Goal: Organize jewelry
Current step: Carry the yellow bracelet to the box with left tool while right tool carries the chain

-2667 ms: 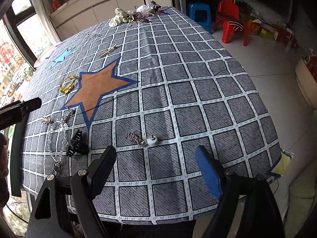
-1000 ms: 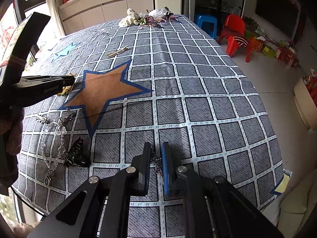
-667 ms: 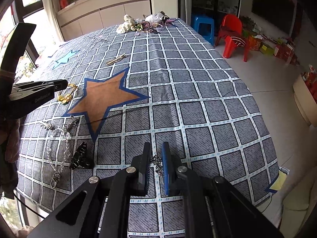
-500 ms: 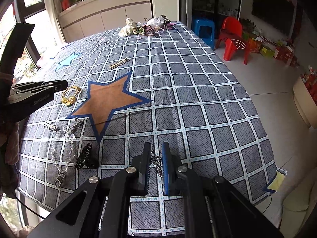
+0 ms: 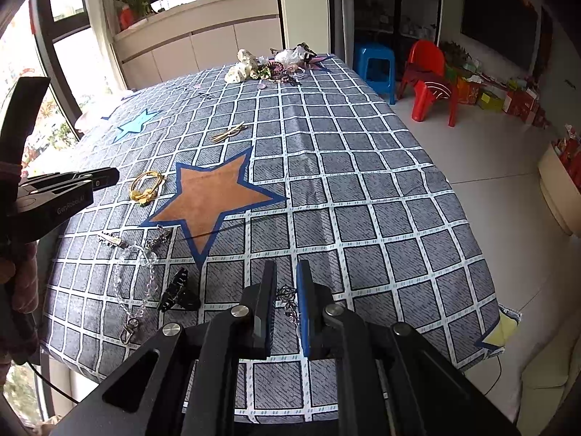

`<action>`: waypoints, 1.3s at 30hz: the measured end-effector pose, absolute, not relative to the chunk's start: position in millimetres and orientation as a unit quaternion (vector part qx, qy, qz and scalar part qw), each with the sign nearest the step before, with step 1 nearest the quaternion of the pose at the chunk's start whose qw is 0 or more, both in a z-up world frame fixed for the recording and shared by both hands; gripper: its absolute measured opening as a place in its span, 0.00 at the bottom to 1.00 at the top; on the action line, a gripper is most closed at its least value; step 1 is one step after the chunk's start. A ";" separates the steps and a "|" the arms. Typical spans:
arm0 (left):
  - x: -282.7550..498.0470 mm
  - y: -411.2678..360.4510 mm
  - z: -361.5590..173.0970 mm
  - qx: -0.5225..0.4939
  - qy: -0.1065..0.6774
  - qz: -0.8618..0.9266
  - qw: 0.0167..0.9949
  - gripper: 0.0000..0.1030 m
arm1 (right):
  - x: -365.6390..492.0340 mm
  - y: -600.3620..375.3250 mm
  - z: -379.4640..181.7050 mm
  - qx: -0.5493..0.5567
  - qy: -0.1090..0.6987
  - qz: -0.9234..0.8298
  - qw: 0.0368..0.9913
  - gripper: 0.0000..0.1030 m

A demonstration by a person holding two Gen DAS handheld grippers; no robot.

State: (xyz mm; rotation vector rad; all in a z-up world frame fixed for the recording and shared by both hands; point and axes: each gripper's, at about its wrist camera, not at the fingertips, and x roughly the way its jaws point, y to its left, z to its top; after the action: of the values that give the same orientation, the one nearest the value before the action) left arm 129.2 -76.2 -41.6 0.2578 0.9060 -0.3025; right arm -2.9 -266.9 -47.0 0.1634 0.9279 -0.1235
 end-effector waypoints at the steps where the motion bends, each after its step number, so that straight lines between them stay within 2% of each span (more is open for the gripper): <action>1: 128.4 -71.5 -40.7 0.119 0.436 -0.145 0.880 0.11 | -3.5 -267.4 -46.0 0.082 0.445 -0.057 0.890 0.11; 16: 140.8 -56.2 -50.2 0.065 0.469 -0.132 0.871 0.12 | -12.6 -275.1 -38.9 0.111 0.430 -0.044 0.895 0.11; 17: 142.4 -56.3 -50.7 0.063 0.468 -0.129 0.872 0.17 | -13.4 -276.7 -39.3 0.113 0.431 -0.044 0.894 0.11; 18: 144.1 -57.0 -51.3 0.063 0.468 -0.125 0.872 0.32 | -13.7 -278.2 -40.0 0.114 0.431 -0.044 0.894 0.11; 19: 145.5 -57.3 -51.8 0.063 0.471 -0.121 0.872 0.86 | -14.3 -279.8 -40.9 0.115 0.431 -0.045 0.894 0.11; 20: 145.2 -56.6 -50.8 0.062 0.464 -0.110 0.877 1.00 | -14.6 -281.3 -41.5 0.117 0.432 -0.045 0.893 0.11; 25: 150.8 -69.3 -53.8 0.101 0.446 -0.100 0.884 1.00 | -16.8 -289.7 -43.5 0.128 0.429 -0.044 0.893 0.11; 33: 183.6 -96.2 -94.6 0.139 0.494 -0.124 0.849 0.99 | -22.2 -308.7 -48.5 0.166 0.431 -0.044 0.886 0.11; 34: 185.0 -97.4 -97.9 0.140 0.500 -0.125 0.846 0.94 | -22.9 -310.7 -49.1 0.169 0.431 -0.045 0.885 0.11; 36: 187.3 -98.3 -98.6 0.128 0.500 -0.134 0.846 0.91 | -24.2 -314.8 -50.0 0.176 0.431 -0.043 0.884 0.11; 37: 186.1 -97.8 -97.4 0.124 0.498 -0.140 0.847 0.83 | -24.7 -316.3 -50.3 0.178 0.431 -0.044 0.883 0.11; 38: 185.8 -99.5 -97.2 0.120 0.496 -0.149 0.847 0.66 | -24.6 -317.8 -50.7 0.180 0.432 -0.045 0.883 0.11; 39: 183.6 -100.3 -93.9 0.118 0.494 -0.159 0.847 0.56 | -24.1 -319.1 -51.1 0.182 0.432 -0.046 0.882 0.11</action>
State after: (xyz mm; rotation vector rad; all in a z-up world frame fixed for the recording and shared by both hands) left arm 183.6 -100.3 -93.9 0.2490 1.0420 -0.3346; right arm -24.1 -319.1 -51.1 0.3792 0.9002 -0.0954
